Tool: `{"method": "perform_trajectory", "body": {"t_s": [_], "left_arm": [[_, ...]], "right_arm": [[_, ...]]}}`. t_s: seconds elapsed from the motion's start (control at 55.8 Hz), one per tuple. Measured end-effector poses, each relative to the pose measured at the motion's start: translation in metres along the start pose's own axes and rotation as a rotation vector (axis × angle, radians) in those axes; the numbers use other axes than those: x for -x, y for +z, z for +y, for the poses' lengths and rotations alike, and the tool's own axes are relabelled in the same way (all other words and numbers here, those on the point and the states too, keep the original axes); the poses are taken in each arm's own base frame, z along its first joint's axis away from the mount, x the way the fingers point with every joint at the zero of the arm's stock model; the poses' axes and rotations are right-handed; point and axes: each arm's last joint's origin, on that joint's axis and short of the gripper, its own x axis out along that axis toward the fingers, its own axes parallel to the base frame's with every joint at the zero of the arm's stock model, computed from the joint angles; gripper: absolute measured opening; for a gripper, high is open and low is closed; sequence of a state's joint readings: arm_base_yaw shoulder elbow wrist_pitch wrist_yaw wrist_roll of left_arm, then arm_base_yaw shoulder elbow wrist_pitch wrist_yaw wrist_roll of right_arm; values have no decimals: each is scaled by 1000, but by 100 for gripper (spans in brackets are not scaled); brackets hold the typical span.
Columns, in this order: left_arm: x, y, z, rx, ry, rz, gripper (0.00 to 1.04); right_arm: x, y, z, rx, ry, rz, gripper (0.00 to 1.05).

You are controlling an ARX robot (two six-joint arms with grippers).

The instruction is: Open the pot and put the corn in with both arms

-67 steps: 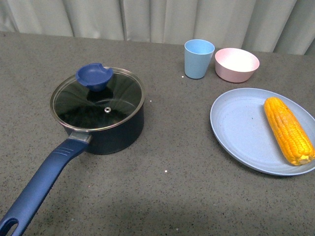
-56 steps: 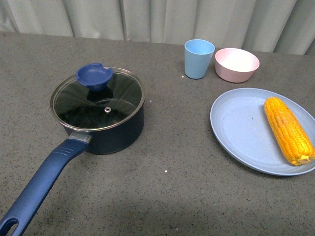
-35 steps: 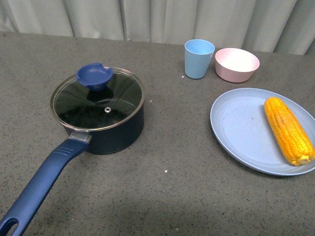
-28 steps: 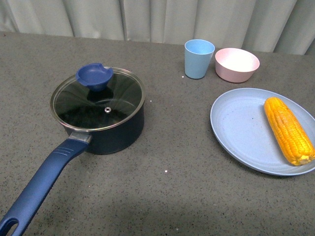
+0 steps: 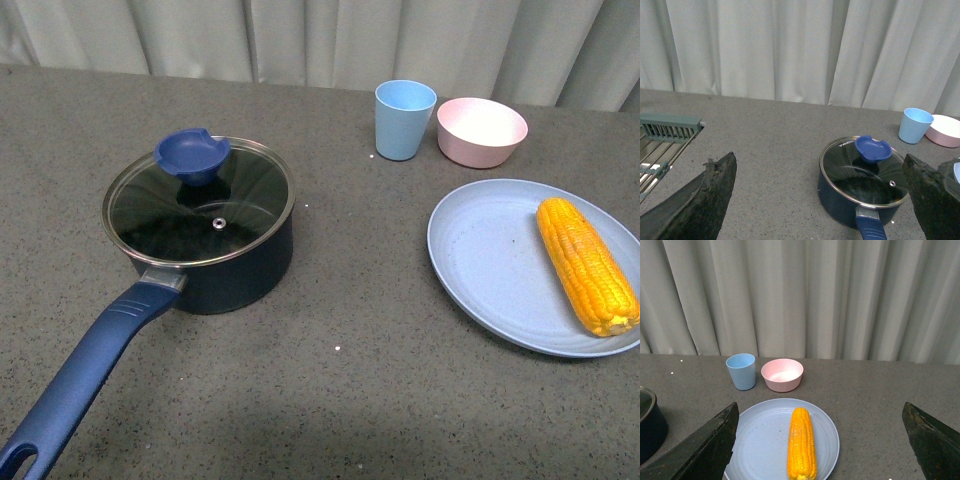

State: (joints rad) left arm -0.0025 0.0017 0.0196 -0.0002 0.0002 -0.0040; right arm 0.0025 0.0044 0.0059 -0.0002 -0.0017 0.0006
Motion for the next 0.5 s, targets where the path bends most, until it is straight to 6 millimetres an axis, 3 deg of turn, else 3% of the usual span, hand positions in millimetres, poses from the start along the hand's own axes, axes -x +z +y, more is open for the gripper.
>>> {"method": "perform_trajectory", "body": {"t_s": [0.502], "left_arm": [[0,0,0,0,0,0,98]], "right_arm": [[0,0,0,0,0,0,96]]}}
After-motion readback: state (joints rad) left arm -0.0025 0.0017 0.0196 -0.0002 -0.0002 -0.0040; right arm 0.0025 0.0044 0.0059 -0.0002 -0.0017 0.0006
